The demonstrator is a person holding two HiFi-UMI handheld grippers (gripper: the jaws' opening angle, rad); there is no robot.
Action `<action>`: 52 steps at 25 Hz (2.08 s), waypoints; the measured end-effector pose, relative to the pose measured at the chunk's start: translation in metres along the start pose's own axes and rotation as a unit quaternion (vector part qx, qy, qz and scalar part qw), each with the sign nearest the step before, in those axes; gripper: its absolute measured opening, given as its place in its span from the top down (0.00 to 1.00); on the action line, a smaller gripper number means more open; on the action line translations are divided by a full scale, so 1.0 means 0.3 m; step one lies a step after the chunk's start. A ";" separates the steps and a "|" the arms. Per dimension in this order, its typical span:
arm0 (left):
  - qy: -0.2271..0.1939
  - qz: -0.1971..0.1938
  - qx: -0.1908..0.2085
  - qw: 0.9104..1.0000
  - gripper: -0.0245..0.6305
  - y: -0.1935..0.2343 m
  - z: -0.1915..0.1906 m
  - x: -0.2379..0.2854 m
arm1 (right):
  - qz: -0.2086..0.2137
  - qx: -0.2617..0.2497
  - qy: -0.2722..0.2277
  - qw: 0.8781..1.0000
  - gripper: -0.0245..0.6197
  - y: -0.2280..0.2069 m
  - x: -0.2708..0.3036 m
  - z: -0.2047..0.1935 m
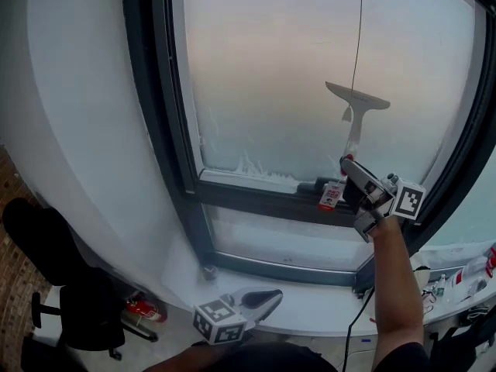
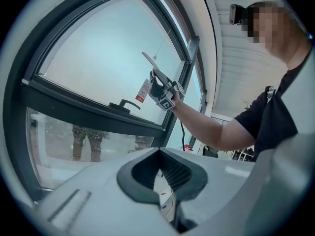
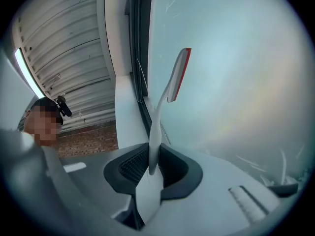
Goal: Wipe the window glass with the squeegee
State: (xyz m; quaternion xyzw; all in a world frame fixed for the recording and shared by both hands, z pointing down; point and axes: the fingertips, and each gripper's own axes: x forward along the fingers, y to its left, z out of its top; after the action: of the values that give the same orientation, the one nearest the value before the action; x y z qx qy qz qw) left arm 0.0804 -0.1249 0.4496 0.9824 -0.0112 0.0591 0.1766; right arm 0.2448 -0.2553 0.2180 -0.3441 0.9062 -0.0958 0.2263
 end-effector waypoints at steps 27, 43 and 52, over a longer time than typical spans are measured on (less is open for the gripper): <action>-0.015 0.060 -0.014 0.998 0.96 0.008 0.017 0.112 | 0.076 -0.019 0.047 0.996 0.82 -0.046 0.156 0.101; 0.001 0.047 -0.019 0.999 0.96 -0.009 -0.019 0.101 | 0.036 0.043 0.037 0.998 0.82 -0.093 0.058 -0.059; 0.012 0.040 -0.016 0.999 0.96 -0.021 -0.022 0.103 | 0.026 0.044 0.043 0.998 0.82 -0.107 -0.004 -0.144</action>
State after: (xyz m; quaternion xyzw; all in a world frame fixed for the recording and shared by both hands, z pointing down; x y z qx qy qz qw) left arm 0.1108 -0.1167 0.4572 0.9774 -0.0496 0.0775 0.1902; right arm 0.2435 -0.2776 0.2669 -0.3061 0.9184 -0.1446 0.2049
